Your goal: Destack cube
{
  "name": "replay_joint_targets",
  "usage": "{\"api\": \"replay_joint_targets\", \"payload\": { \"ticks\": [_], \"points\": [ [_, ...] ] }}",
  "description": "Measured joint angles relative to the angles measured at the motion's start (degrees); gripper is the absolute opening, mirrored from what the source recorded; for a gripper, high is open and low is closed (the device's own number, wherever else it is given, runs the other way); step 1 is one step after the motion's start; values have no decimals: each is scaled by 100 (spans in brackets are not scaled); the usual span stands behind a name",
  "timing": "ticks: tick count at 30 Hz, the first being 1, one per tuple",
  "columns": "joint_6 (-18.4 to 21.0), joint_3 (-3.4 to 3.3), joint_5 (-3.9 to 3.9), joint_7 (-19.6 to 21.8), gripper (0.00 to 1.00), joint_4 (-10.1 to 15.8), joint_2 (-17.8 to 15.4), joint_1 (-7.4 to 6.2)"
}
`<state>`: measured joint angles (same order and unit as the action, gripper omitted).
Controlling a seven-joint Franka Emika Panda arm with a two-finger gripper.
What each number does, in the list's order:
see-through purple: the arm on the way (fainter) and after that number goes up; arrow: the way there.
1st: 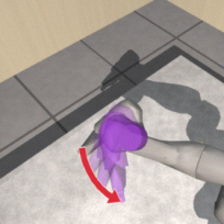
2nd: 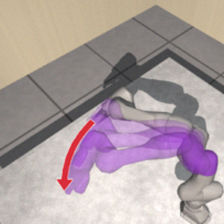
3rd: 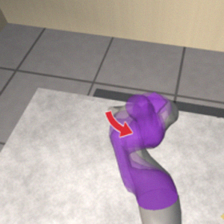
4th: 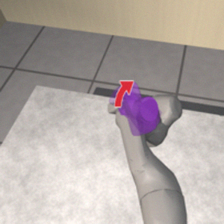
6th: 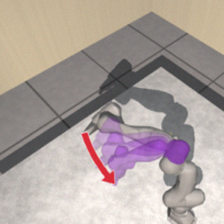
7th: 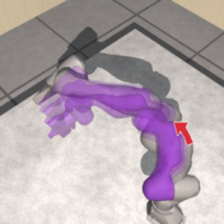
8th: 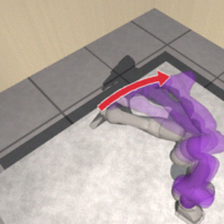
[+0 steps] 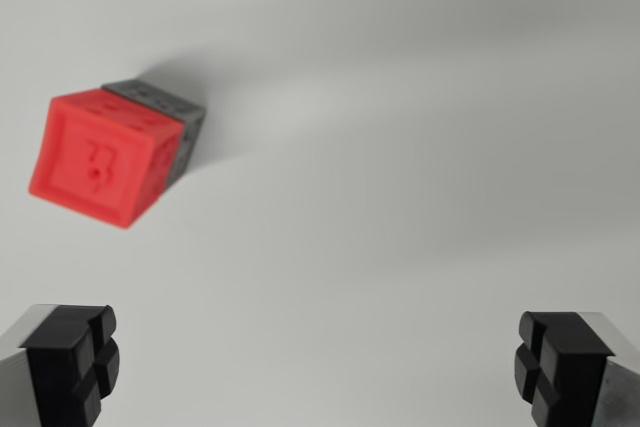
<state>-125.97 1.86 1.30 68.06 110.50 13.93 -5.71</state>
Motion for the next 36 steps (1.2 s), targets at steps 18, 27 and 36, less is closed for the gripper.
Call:
{"api": "replay_joint_targets", "payload": {
  "ticks": [18,27,36],
  "points": [
    [-367,-4,9,1215,100,-219,670,-399],
    [-551,-16,9,1922,100,-436,1112,-633],
    [-690,-23,8,2585,100,-715,1561,-843]
  ]
}}
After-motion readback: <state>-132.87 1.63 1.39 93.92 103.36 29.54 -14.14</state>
